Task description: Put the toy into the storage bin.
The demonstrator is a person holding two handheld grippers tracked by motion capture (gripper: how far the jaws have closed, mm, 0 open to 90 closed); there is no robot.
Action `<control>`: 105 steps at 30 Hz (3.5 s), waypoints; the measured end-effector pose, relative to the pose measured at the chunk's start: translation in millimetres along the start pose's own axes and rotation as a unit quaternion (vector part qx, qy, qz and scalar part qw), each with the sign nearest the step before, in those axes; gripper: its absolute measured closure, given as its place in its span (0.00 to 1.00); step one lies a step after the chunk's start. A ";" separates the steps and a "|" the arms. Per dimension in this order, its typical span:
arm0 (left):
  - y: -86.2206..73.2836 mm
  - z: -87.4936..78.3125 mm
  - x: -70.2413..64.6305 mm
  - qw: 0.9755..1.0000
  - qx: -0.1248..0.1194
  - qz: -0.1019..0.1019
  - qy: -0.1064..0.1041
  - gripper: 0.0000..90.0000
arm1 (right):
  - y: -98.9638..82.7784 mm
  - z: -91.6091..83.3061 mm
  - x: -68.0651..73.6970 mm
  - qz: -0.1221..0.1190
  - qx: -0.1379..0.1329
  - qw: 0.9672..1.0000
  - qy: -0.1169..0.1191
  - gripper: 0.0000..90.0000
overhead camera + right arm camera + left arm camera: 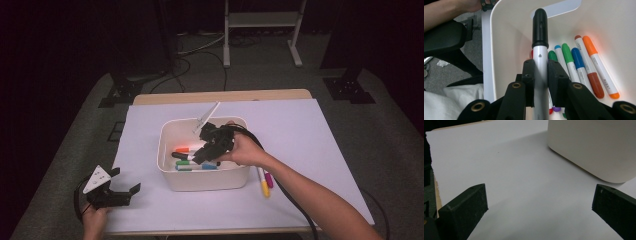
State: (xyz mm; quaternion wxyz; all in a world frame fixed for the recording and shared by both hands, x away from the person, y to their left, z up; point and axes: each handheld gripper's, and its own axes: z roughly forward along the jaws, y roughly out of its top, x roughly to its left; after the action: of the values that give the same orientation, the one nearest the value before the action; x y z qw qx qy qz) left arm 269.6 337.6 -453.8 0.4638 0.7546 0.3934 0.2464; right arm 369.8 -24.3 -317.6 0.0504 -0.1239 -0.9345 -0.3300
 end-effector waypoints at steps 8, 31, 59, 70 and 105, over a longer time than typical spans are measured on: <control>0.0 -0.3 0.2 1.000 0.000 -0.001 0.000 0.00 | 1.4 11.8 -2.9 0.000 0.007 1.000 0.001 0.84; -0.1 -0.4 0.7 1.000 -0.001 -0.002 -0.003 0.00 | 4.1 37.8 -5.6 -0.007 0.042 0.999 0.004 0.82; 0.0 -0.3 -1.3 1.000 0.001 0.003 0.002 0.00 | -52.6 -92.3 0.7 0.035 -0.053 0.995 -0.082 0.63; 0.1 0.3 -1.6 1.000 0.002 0.006 0.005 0.00 | -123.1 -127.9 -13.0 0.100 -0.068 0.986 -0.117 0.62; -0.2 -0.4 -1.1 1.000 0.000 0.005 0.004 0.00 | -209.2 -43.8 -58.7 0.191 -0.012 0.967 -0.165 0.60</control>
State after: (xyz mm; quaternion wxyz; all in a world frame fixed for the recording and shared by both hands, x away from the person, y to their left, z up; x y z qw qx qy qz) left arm 268.5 336.9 -453.7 0.4613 0.7556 0.3911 0.2515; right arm 371.6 -220.7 -420.3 -0.0441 -0.3535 -0.8848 -0.3003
